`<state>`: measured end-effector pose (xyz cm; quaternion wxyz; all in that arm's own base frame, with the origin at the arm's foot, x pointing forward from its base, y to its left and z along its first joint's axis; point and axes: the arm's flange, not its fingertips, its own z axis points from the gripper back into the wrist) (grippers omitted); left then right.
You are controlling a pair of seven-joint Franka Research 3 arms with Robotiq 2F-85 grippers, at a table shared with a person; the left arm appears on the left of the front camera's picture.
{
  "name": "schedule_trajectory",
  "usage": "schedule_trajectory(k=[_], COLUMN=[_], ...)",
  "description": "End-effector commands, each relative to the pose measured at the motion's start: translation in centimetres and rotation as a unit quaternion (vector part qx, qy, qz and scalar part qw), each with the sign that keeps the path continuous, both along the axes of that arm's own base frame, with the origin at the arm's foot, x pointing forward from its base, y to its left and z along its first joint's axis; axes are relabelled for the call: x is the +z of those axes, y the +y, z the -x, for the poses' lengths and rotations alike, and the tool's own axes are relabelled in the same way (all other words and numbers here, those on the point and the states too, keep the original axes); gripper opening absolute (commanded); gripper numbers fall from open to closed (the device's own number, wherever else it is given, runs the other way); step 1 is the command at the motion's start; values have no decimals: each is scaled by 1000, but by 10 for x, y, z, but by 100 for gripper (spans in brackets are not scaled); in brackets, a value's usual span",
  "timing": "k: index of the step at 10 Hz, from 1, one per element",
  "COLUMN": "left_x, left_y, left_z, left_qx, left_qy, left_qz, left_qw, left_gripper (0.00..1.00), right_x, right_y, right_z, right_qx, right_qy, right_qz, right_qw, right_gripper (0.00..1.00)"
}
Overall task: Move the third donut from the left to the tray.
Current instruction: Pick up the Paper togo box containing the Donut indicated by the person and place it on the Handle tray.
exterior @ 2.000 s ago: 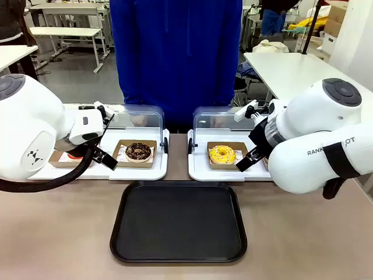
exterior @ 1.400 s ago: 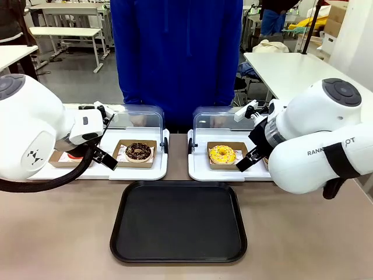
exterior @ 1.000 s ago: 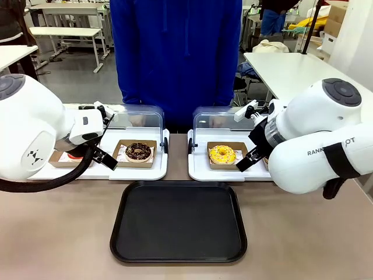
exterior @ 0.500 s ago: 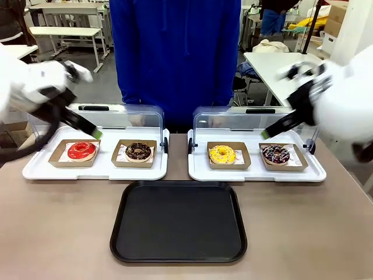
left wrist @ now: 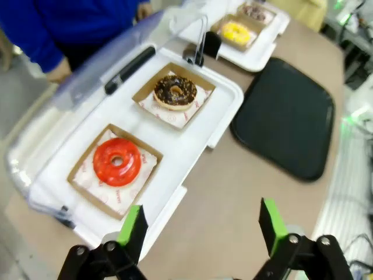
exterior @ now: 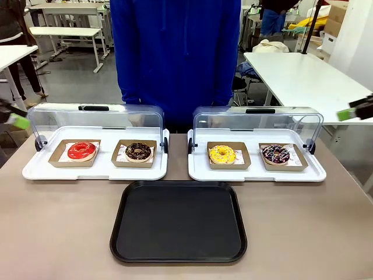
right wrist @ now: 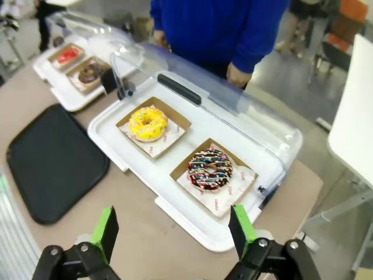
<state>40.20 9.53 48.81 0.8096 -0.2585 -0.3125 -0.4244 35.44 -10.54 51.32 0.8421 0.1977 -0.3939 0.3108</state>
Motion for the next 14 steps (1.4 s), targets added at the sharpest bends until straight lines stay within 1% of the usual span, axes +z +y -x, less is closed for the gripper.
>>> schedule_trajectory(k=[1, 2, 3, 4, 5, 6, 7, 8, 9, 10, 11, 12, 13, 14], left_x=[-9, -13, -17, -24, -31, -34, -30, -30, -33, -39, -39, -37, -35, -35], left_y=[36, 54, 69, 80, 91, 98, 103, 102, 104, 104, 106, 103, 104, 104], left_z=[-3, 5, 14, 14, 20, 17, 14, 13, 20, 20, 22, 22, 19, 19], left_qx=[-34, -32, -36, -39, -32, -27, -30, -31, -27, -24, -24, -24, -18, -18], left_qy=[-19, -41, -61, -87, -96, -101, -109, -112, -114, -122, -128, -145, -107, -107], left_qz=[25, 35, 41, 41, 36, 37, 40, 42, 42, 51, 52, 49, 41, 41], left_qw=[999, 998, 997, 995, 994, 994, 993, 992, 992, 991, 990, 988, 993, 993], left_gripper=[100, 100, 100, 100, 100, 100, 100, 100, 100, 100, 100, 100, 100, 100], right_x=[-10, -15, -20, -25, -30, -35, -39, -41, -43, -43, -42, -46, -46, -46], right_y=[-39, -62, -76, -90, -96, -103, -105, -107, -104, -106, -104, -105, -105, -105], right_z=[-1, 5, 11, 13, 14, 14, 15, 15, 16, 15, 16, 17, 17, 17], right_qx=[29, 35, 37, 35, 35, 35, 32, 32, 34, 31, 30, 24, 24, 24], right_qy=[-14, -30, -37, -40, -40, -43, -44, -47, -46, -47, -49, -37, -37, -37], right_qz=[-32, -57, -68, -74, -73, -79, -84, -86, -86, -83, -82, -87, -87, -87], right_qw=[999, 997, 996, 996, 996, 995, 995, 995, 995, 995, 995, 995, 995, 995], right_gripper=[100, 100, 100, 100, 100, 100, 100, 100, 100, 100, 100, 100, 100, 100])
